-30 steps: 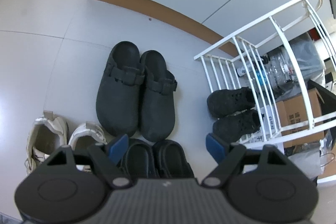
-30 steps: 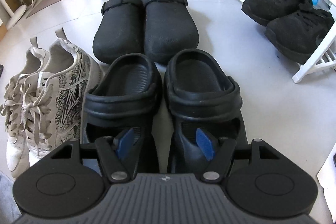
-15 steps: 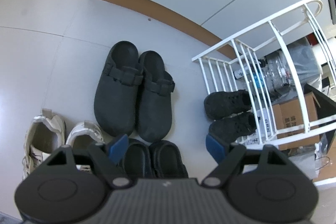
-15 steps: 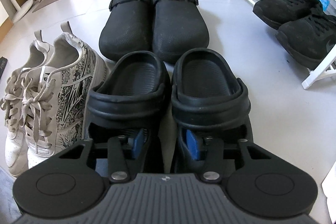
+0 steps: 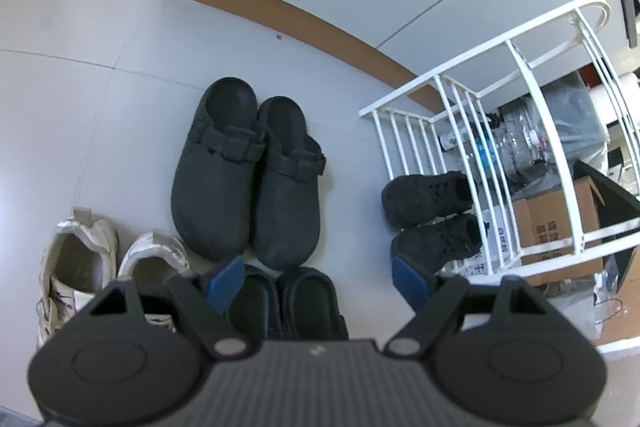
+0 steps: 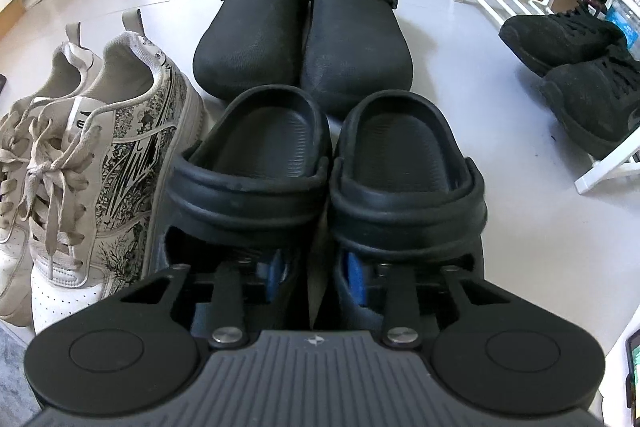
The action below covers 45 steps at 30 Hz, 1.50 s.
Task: Organize scattered shoes
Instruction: 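Lift the pair of black clogs with the right tool toward the white rack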
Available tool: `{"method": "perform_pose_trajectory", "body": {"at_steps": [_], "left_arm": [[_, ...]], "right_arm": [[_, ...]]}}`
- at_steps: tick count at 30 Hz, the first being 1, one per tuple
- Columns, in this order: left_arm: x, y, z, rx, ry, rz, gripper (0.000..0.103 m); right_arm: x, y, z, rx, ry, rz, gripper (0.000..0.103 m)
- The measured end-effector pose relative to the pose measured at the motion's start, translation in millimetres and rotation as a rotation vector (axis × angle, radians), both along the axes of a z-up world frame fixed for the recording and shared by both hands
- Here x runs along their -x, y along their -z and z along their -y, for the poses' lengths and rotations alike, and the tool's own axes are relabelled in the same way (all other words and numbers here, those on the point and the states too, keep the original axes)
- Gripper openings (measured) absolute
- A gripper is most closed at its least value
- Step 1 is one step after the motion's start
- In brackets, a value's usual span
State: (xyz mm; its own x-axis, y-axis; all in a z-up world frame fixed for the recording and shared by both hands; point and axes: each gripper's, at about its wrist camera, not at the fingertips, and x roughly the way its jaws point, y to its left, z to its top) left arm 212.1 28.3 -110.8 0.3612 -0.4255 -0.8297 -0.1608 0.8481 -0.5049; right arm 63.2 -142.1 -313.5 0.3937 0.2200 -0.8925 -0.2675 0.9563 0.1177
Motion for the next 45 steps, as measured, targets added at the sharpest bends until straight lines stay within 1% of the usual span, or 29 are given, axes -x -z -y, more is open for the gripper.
{"method": "perform_pose_trajectory", "body": {"at_steps": [1,3,7,10,12,15,19,22,31,33,41,45], "left_arm": [[0,0,0,-0.001,-0.001,0.0,0.083],[2,0,0,-0.009,-0.008,0.0,0.083],[4,2,-1,-0.019,-0.01,-0.005,0.083],[6,3,0,-0.031,-0.003,-0.004,0.083],[8,3,1,-0.044,0.007,-0.001,0.083],[9,4,-1,-0.052,0.011,-0.004,0.083],[11,1,-8,-0.045,-0.01,0.002,0.083],[13,-2,-12,-0.041,-0.027,0.009,0.083],[17,-9,-22,-0.038,-0.062,0.024,0.083],[17,-10,-24,-0.039,-0.07,0.024,0.083],[16,-12,-22,-0.044,-0.07,0.029,0.083],[15,-11,-18,-0.049,-0.057,0.026,0.083]], "right_arm": [[0,0,0,0.002,0.006,-0.002,0.027],[-2,-1,4,-0.005,0.034,-0.02,0.025],[1,-5,8,0.004,0.049,-0.023,0.024],[6,-14,16,-0.025,0.094,-0.015,0.024],[8,-24,22,-0.053,0.119,0.001,0.024],[10,-42,28,-0.05,0.124,0.036,0.024],[9,-65,39,-0.044,0.148,0.081,0.024],[5,-81,48,-0.058,0.18,0.106,0.024],[-21,-137,77,-0.084,0.286,0.184,0.024],[-29,-153,87,-0.091,0.307,0.2,0.024],[-64,-204,125,-0.129,0.375,0.23,0.024],[-91,-217,144,-0.14,0.421,0.23,0.024]]}}
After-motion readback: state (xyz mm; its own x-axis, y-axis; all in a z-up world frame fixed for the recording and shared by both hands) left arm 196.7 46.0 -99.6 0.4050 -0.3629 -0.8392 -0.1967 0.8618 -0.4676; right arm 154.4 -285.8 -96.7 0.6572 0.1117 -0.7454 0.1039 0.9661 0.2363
